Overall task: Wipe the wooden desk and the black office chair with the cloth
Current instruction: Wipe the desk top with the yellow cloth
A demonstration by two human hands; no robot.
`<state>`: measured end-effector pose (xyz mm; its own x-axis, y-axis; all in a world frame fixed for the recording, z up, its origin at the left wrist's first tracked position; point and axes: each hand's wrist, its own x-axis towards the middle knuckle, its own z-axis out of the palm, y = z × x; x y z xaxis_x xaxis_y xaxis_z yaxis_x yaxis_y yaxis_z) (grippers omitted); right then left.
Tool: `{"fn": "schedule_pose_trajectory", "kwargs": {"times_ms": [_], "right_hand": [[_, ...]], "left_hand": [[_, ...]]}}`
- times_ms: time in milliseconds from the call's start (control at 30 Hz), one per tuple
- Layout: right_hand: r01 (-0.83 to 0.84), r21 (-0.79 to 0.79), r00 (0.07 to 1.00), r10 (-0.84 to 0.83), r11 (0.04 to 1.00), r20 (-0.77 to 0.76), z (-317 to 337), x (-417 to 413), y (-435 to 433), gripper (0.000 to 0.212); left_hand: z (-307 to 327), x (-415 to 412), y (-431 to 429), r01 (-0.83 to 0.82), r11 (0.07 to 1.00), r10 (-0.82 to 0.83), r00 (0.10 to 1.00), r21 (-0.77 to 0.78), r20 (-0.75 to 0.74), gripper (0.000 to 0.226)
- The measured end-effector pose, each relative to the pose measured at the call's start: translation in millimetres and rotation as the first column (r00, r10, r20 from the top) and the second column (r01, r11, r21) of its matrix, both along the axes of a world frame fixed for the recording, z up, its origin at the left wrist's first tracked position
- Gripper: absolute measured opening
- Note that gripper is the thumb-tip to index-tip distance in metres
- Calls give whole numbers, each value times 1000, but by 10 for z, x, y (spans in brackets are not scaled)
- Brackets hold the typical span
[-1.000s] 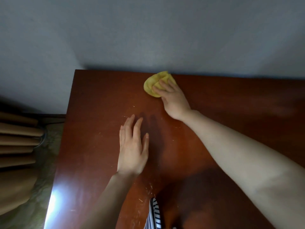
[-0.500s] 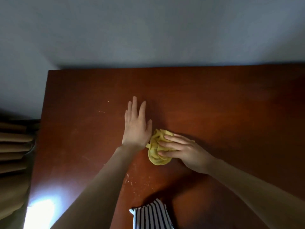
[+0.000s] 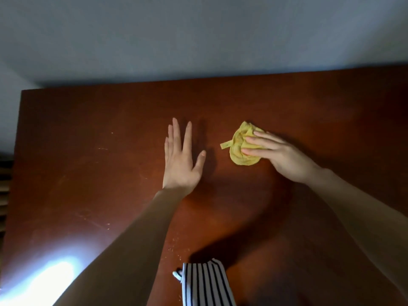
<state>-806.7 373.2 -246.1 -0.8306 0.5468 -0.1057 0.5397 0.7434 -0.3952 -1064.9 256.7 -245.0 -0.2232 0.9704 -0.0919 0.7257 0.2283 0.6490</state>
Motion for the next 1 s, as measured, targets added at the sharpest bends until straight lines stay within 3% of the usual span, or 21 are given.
{"fn": "schedule_pose_trajectory", "kwargs": {"times_ms": [167, 333, 433, 567, 700, 833, 1000], "right_hand": [[61, 30, 996, -59, 998, -65, -5, -178, 459, 56], [388, 28, 900, -372, 921, -226, -133, -503, 631, 52], [499, -5, 841, -486, 866, -239, -186, -606, 443, 52], [468, -31, 868, -466, 883, -173, -153, -503, -22, 57], [488, -36, 863, -488, 872, -132, -189, -357, -660, 62], [575, -16, 813, -574, 818, -92, -98, -316, -1549, 63], [680, -69, 727, -683, 730, -67, -99, -399, -2447, 66]], "left_hand": [[18, 2, 10, -7, 1000, 7, 1000, -20, 17, 71], [98, -81, 46, 78, 990, -68, 994, -116, 89, 76], [144, -87, -10, 132, 979, -129, 991, -156, 29, 74], [218, 56, -211, 197, 946, -235, 964, -258, -127, 65], [337, 262, -457, 260, 868, -365, 912, -423, -188, 68], [540, 345, -927, 403, 755, -583, 773, -517, -248, 79], [648, 303, -1429, 503, 667, -701, 672, -549, -236, 85]]}}
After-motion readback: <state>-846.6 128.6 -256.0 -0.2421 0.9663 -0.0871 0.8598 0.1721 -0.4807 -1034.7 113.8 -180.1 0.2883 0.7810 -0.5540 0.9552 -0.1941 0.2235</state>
